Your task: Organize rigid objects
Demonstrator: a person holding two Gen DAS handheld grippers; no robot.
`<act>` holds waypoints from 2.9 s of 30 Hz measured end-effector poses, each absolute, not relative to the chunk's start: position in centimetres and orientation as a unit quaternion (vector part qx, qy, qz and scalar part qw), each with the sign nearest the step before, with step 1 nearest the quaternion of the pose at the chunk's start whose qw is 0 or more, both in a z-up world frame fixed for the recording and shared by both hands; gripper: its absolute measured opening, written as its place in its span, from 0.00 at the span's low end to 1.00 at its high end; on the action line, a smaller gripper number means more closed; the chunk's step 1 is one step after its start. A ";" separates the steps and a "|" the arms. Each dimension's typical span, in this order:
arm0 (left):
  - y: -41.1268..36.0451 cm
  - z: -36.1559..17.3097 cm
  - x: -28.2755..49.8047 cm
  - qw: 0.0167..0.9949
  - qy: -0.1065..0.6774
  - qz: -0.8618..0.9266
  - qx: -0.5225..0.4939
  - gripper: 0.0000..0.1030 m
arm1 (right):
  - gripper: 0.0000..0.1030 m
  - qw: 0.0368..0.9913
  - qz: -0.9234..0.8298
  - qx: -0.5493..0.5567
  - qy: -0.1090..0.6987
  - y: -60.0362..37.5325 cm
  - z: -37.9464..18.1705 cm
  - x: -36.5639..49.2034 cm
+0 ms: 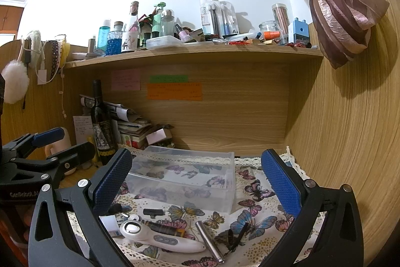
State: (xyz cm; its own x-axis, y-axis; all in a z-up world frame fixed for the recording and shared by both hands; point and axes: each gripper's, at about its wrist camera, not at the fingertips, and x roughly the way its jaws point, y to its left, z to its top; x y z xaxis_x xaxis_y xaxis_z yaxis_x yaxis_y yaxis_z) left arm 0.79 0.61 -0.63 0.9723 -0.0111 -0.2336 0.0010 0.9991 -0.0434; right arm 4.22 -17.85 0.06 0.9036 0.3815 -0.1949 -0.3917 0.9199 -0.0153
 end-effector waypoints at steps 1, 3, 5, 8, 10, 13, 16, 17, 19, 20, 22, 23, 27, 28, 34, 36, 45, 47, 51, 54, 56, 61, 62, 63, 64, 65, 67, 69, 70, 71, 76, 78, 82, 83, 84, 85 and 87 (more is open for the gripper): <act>0.6 -0.6 0.8 0.993 0.117 -0.004 -0.022 1.00 | 1.00 0.975 0.198 -0.027 0.094 -17.8 0.1 4.2; 0.4 -0.6 0.7 0.993 0.116 -0.004 -0.021 1.00 | 1.00 0.975 0.198 -0.027 0.093 -17.8 0.1 4.1; 0.4 -0.6 0.7 0.993 0.116 -0.005 -0.021 1.00 | 1.00 0.975 0.198 -0.027 0.093 -17.8 0.1 4.1; 0.4 -0.4 0.6 0.993 0.116 -0.006 -0.020 1.00 | 1.00 0.976 0.197 -0.028 0.093 -17.7 0.1 4.1; 0.4 -0.4 0.7 0.993 0.115 -0.008 -0.022 1.00 | 1.00 0.976 0.196 -0.028 0.093 -17.7 0.1 4.1; 0.5 -0.3 0.8 0.993 0.116 -0.011 -0.023 1.00 | 1.00 0.975 0.197 -0.029 0.096 -17.8 0.2 4.2; 0.5 -0.4 1.0 0.993 0.118 -0.010 -0.022 1.00 | 1.00 0.974 0.200 -0.029 0.102 -17.7 0.0 4.6; 0.5 -0.5 1.0 0.993 0.119 -0.011 -0.022 1.00 | 1.00 0.973 0.203 -0.029 0.104 -17.7 -0.1 4.8; 0.7 -0.7 1.2 0.992 0.120 -0.017 -0.023 1.00 | 1.00 0.971 0.209 -0.026 0.112 -17.8 -0.4 5.2; 0.9 -0.8 1.3 0.992 0.122 -0.023 -0.025 1.00 | 1.00 0.969 0.215 -0.023 0.118 -17.8 -0.6 5.5; 1.1 -1.2 1.5 0.991 0.127 -0.030 -0.030 1.00 | 1.00 0.967 0.219 -0.020 0.126 -17.8 -1.1 5.8; 1.4 -1.4 1.7 0.991 0.130 -0.029 -0.032 1.00 | 1.00 0.966 0.220 -0.021 0.131 -17.7 -1.4 6.2; 2.8 -2.1 2.3 0.990 0.137 -0.001 -0.035 1.00 | 0.94 0.965 0.214 -0.024 0.151 -17.9 -2.6 7.0; 3.4 -2.3 2.5 0.989 0.140 0.006 -0.038 1.00 | 0.88 0.964 0.213 -0.025 0.156 -18.0 -2.9 7.3; 6.3 -4.2 3.9 0.979 0.197 0.019 -0.051 0.67 | 0.66 0.955 0.209 -0.033 0.208 -19.0 -4.9 8.9; 7.0 -5.2 4.3 0.975 0.216 0.025 -0.055 0.67 | 0.63 0.953 0.206 -0.040 0.220 -19.2 -5.6 9.1; 7.6 -11.0 5.8 0.950 0.309 0.033 -0.043 0.52 | 0.45 0.933 0.202 -0.040 0.296 -20.0 -9.4 10.5; 8.0 -11.9 6.2 0.942 0.330 0.031 -0.045 0.48 | 0.39 0.924 0.208 -0.040 0.317 -20.0 -10.5 10.6; 8.9 -13.1 7.1 0.929 0.365 0.013 -0.054 0.42 | 0.32 0.914 0.216 -0.048 0.339 -19.8 -11.8 10.5; 8.8 -13.4 7.9 0.922 0.382 -0.013 -0.061 0.42 | 0.32 0.910 0.223 -0.050 0.345 -19.4 -12.2 10.7; 8.4 -13.5 8.4 0.920 0.387 -0.024 -0.057 0.42 | 0.32 0.907 0.228 -0.051 0.350 -19.0 -12.4 11.1; 7.8 -14.9 9.9 0.910 0.411 -0.033 -0.044 0.42 | 0.32 0.911 0.207 -0.058 0.351 -18.5 -12.7 12.3; 7.9 -15.0 10.0 0.909 0.411 -0.036 -0.050 0.42 | 0.32 0.912 0.202 -0.052 0.353 -18.8 -12.7 12.6; 8.0 -15.1 10.2 0.909 0.412 -0.040 -0.056 0.41 | 0.32 0.913 0.199 -0.046 0.353 -19.0 -12.6 12.7; 8.1 -15.1 10.3 0.908 0.412 -0.040 -0.059 0.40 | 0.32 0.914 0.193 -0.042 0.353 -19.4 -12.6 12.9; 8.2 -15.2 10.4 0.909 0.411 -0.039 -0.060 0.32 | 0.32 0.917 0.182 -0.040 0.351 -19.7 -12.5 13.0; 8.3 -15.6 10.6 0.906 0.418 -0.038 -0.059 0.22 | 0.32 0.920 0.166 -0.044 0.351 -20.0 -12.6 13.1; 8.2 -15.7 10.4 0.908 0.413 -0.038 -0.056 0.22 | 0.32 0.919 0.161 -0.042 0.358 -20.4 -12.8 13.5; 8.1 -15.6 10.3 0.909 0.411 -0.037 -0.052 0.22 | 0.32 0.917 0.162 -0.041 0.363 -20.6 -13.0 13.7; 8.1 -15.6 10.2 0.910 0.409 -0.036 -0.050 0.21 | 0.32 0.915 0.161 -0.041 0.368 -20.6 -13.2 13.8; 8.3 -15.3 9.8 0.913 0.404 -0.030 -0.052 0.19 | 0.32 0.902 0.176 -0.047 0.391 -20.2 -14.4 14.7; 8.6 -15.1 9.7 0.914 0.400 -0.025 -0.057 0.17 | 0.32 0.897 0.182 -0.053 0.401 -19.9 -15.0 14.9; 9.0 -14.1 9.3 0.920 0.387 -0.019 -0.063 0.12 | 0.30 0.902 0.182 -0.049 0.390 -20.0 -14.8 14.5; 9.0 -13.8 9.2 0.921 0.384 -0.019 -0.063 0.11 | 0.30 0.904 0.183 -0.043 0.385 -20.1 -14.5 14.4; 9.1 -13.5 9.2 0.923 0.380 -0.017 -0.062 0.11 | 0.30 0.907 0.182 -0.041 0.378 -20.2 -14.2 14.3; 9.1 -13.1 9.2 0.925 0.376 -0.016 -0.061 0.11 | 0.30 0.910 0.180 -0.040 0.371 -20.2 -13.8 14.2; 9.1 -12.3 9.2 0.929 0.366 -0.015 -0.061 0.11 | 0.30 0.918 0.179 -0.038 0.353 -20.3 -12.6 14.0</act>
State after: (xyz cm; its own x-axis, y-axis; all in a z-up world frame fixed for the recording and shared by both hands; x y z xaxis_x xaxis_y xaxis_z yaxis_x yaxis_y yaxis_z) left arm 9.19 9.13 -12.26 0.7319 -0.0726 -0.6775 -0.0164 0.9921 -0.1240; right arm 13.98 -20.28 -12.60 0.6870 0.3022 -0.6609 -0.3561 0.9327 0.0564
